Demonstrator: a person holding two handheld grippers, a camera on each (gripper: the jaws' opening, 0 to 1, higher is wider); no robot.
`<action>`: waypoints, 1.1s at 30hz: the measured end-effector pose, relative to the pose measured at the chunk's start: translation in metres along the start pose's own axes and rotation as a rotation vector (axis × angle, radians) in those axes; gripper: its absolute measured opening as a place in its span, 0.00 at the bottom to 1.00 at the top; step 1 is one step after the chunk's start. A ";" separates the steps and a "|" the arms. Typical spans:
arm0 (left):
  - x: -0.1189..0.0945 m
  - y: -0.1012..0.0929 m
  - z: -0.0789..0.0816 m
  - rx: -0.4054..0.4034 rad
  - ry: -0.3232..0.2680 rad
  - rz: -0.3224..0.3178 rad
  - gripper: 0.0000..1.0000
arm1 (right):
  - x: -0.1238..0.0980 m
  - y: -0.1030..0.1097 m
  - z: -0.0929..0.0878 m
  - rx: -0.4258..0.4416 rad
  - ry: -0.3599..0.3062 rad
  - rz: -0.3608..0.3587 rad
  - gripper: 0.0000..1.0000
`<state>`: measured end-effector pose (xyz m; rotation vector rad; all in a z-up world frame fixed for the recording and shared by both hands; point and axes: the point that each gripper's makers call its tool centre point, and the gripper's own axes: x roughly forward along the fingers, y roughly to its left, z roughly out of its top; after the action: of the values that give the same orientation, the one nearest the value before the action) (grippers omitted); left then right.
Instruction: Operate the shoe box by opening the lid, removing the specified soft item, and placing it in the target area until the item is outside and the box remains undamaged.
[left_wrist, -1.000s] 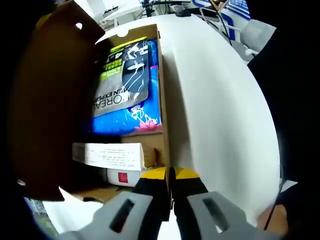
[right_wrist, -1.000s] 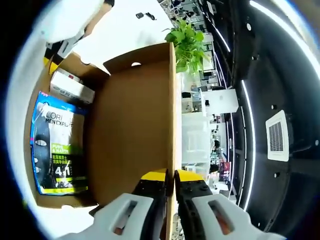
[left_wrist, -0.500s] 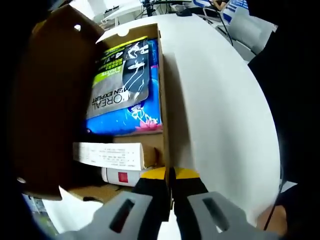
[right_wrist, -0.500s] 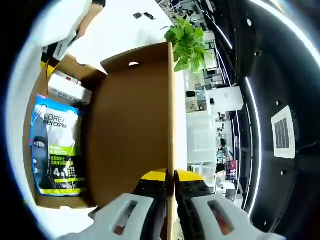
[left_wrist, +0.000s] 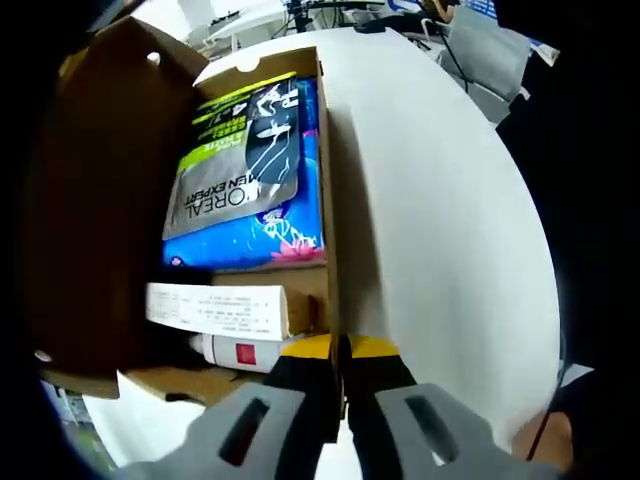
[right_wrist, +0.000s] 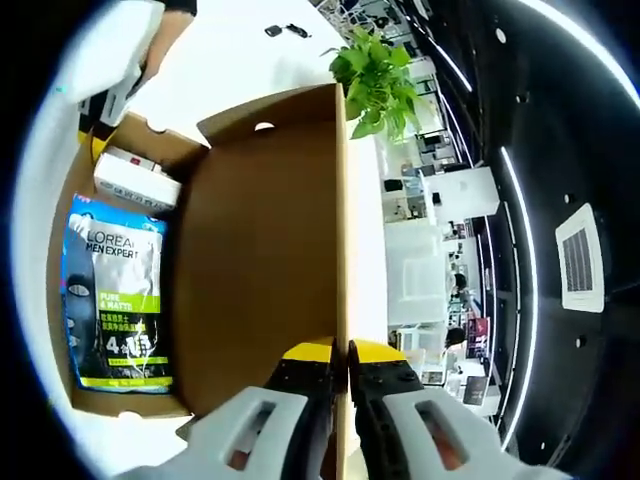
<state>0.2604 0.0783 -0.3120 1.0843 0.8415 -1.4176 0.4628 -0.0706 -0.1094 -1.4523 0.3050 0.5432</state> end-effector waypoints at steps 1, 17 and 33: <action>0.000 0.000 0.000 -0.001 0.000 0.000 0.02 | 0.000 0.000 0.000 -0.002 0.000 0.003 0.03; 0.002 0.008 -0.001 0.010 0.003 0.001 0.02 | 0.013 -0.002 -0.003 0.007 0.002 0.082 0.03; 0.001 0.003 0.000 0.015 0.005 0.002 0.02 | 0.029 -0.003 -0.007 0.023 0.010 0.176 0.03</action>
<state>0.2635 0.0777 -0.3125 1.0999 0.8344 -1.4220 0.4895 -0.0731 -0.1227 -1.4139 0.4483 0.6729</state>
